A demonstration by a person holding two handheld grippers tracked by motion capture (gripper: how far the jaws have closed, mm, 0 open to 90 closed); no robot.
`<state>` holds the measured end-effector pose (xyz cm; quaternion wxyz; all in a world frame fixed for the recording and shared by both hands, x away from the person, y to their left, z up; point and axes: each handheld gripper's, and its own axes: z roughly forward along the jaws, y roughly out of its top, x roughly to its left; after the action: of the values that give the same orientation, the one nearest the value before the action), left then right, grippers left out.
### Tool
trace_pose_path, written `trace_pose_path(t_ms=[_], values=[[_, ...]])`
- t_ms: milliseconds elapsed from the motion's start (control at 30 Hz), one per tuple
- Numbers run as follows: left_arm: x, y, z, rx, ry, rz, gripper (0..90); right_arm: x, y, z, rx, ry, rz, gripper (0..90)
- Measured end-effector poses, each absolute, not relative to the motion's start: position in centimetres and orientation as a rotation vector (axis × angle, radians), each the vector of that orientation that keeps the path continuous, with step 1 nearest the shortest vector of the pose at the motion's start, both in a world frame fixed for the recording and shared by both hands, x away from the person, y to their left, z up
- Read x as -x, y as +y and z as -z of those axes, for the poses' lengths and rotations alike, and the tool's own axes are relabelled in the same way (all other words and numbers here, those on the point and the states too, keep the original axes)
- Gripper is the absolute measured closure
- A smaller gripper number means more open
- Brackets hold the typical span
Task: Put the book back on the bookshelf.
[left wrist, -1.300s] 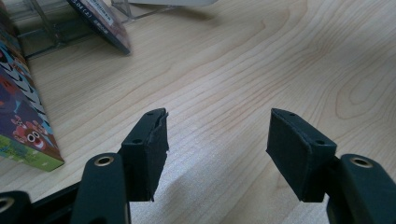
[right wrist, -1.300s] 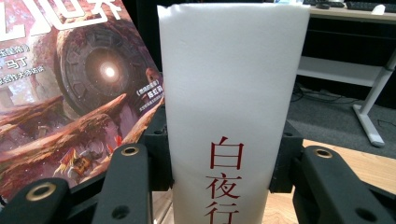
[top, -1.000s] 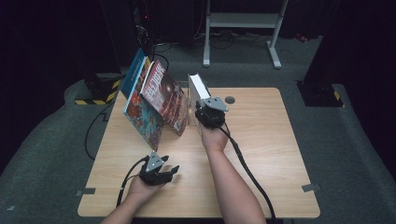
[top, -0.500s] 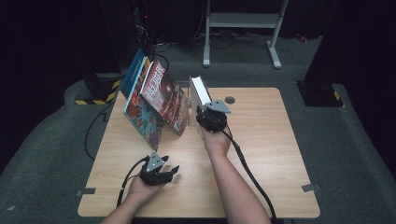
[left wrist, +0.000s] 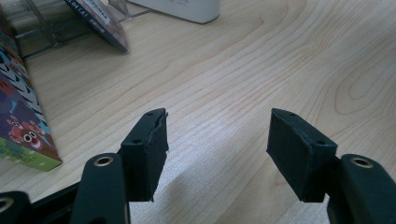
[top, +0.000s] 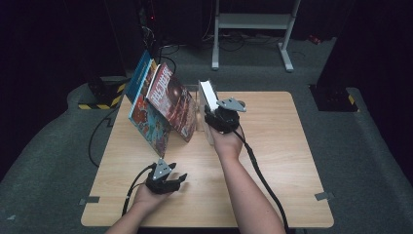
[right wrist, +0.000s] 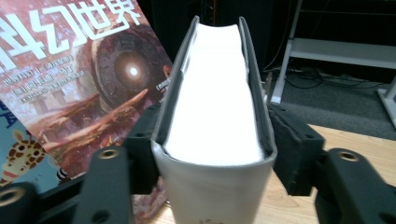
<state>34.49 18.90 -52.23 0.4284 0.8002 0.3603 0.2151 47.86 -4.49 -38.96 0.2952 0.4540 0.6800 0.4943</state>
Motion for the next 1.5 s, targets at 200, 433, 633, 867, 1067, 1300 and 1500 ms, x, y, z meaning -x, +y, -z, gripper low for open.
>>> trace_pose_path(t_ms=[200,433,633,867,1067,1300,1500], values=[[-34.5,18.9,52.2,-2.001,0.895,-0.538,37.8,-48.1,-4.0,38.8,-1.231,1.782,-1.276,50.8],[-34.4,18.9,52.2,-1.998,0.895,-0.527,37.8,-48.5,-4.1,38.7,-1.257,1.79,-1.291,48.6],[-34.5,19.0,52.2,-2.004,0.89,-0.533,37.8,-48.7,-4.1,38.9,-1.264,1.801,-1.3,46.8],[-34.5,19.0,52.2,-2.004,0.89,-0.53,37.8,-48.7,-3.7,39.3,-1.254,1.767,-1.267,52.5],[-34.5,19.0,52.2,-1.996,0.893,-0.524,37.8,-48.3,-3.1,39.5,-1.201,1.728,-1.239,54.1],[-34.5,19.0,52.2,-1.993,0.895,-0.516,37.9,-48.7,-2.5,39.5,-1.203,1.689,-1.233,54.2],[-34.5,19.0,52.2,-1.991,0.896,-0.514,37.9,-49.2,-2.1,38.8,-1.198,1.656,-1.241,54.1]])
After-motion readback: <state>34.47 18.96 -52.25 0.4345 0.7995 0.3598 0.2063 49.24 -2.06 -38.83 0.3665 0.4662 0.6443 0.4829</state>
